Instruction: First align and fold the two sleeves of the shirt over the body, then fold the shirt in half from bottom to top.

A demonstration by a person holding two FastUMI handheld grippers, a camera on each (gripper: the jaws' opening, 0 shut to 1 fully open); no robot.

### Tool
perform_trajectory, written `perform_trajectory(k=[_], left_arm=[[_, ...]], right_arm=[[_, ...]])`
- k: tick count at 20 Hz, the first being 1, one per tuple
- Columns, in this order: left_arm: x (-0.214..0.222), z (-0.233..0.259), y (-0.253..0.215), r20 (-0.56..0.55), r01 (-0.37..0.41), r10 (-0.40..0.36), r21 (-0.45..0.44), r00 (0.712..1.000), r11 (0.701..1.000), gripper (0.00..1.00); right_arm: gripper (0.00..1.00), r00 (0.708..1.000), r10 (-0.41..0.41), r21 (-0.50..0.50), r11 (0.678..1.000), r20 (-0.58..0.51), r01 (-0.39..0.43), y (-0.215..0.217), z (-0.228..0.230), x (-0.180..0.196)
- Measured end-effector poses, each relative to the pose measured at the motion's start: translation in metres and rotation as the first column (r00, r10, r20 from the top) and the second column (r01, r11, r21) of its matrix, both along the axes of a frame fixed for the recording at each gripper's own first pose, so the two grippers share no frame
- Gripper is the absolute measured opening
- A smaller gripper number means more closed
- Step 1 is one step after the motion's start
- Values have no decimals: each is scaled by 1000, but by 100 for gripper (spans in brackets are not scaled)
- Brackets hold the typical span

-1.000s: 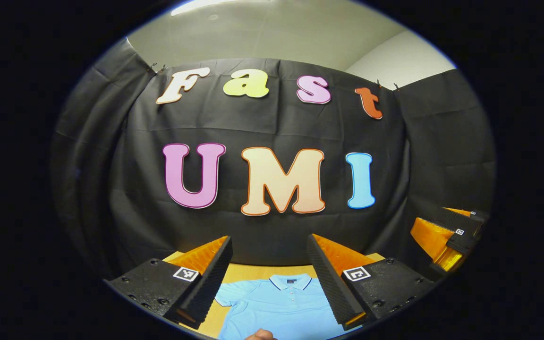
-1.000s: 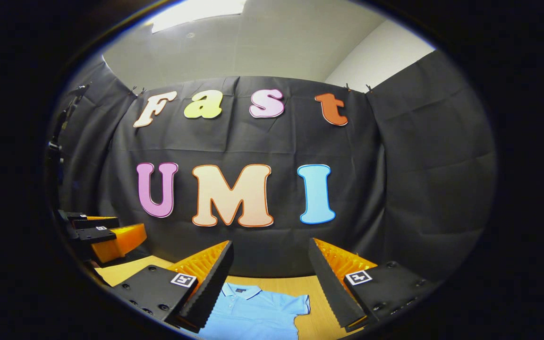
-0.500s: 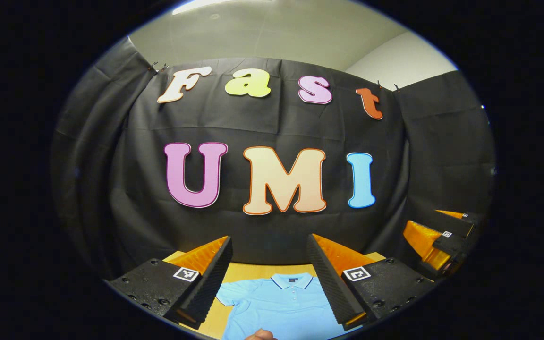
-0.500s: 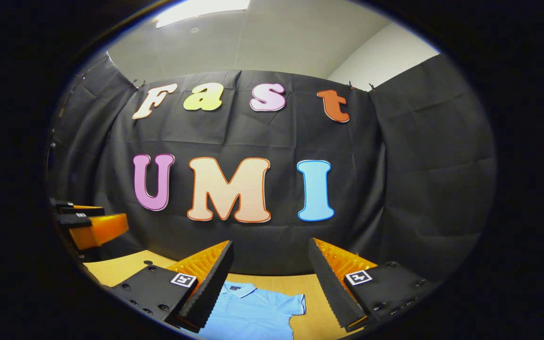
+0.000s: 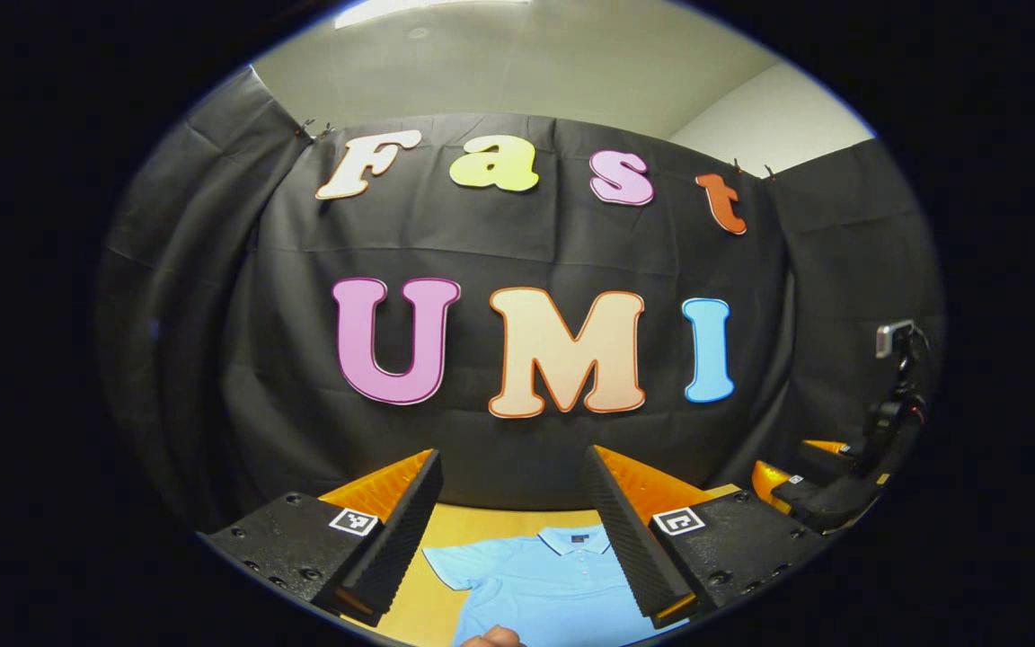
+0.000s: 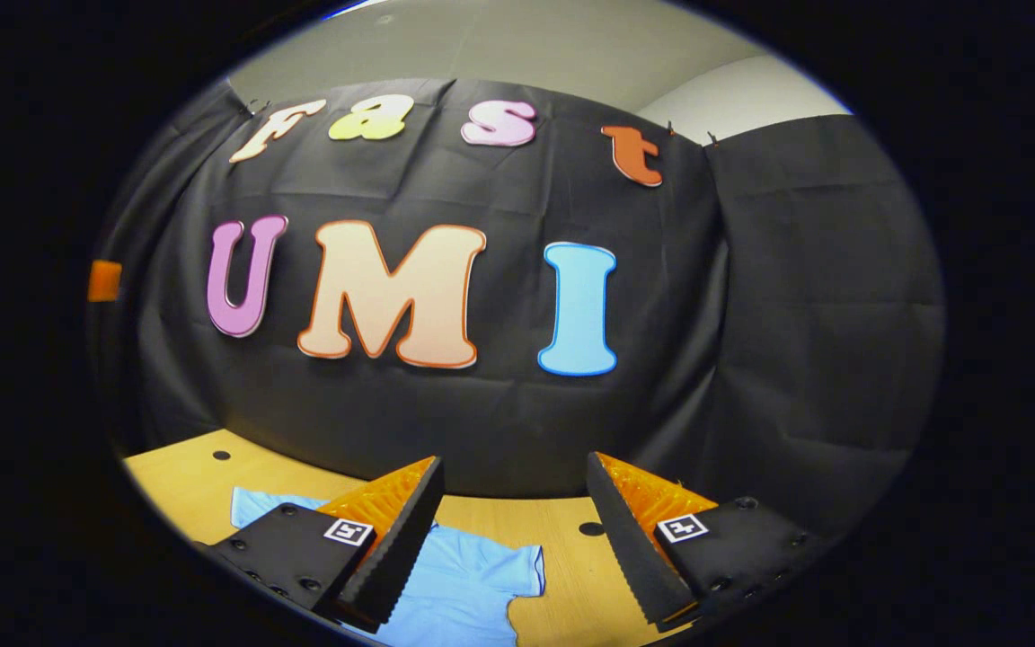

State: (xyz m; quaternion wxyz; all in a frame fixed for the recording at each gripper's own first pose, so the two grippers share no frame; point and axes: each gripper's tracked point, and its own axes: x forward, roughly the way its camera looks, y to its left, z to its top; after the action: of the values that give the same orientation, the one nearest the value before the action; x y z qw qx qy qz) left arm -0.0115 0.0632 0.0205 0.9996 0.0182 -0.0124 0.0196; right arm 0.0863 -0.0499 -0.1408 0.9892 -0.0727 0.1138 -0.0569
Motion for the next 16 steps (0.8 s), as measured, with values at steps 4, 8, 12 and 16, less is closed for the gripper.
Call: perform_trajectory(k=[4,8,12,16], left_arm=[[1,2,12,4,-4,3,13,1000,1000,95],[9,-1,27,-4,-34,34,28,999,999,94],[21,-12,37,-31,-58,59,39,998,998,93],[34,-23,43,-62,-78,81,44,995,996,95]], right_arm=[[100,994,-39,12,999,-100,41,-20,-61,26],[99,968,-77,10,997,-240,82,-38,-136,42],[99,937,-127,-22,992,-326,127,-63,-195,53],[98,898,-153,-32,988,-412,153,-77,-243,54]])
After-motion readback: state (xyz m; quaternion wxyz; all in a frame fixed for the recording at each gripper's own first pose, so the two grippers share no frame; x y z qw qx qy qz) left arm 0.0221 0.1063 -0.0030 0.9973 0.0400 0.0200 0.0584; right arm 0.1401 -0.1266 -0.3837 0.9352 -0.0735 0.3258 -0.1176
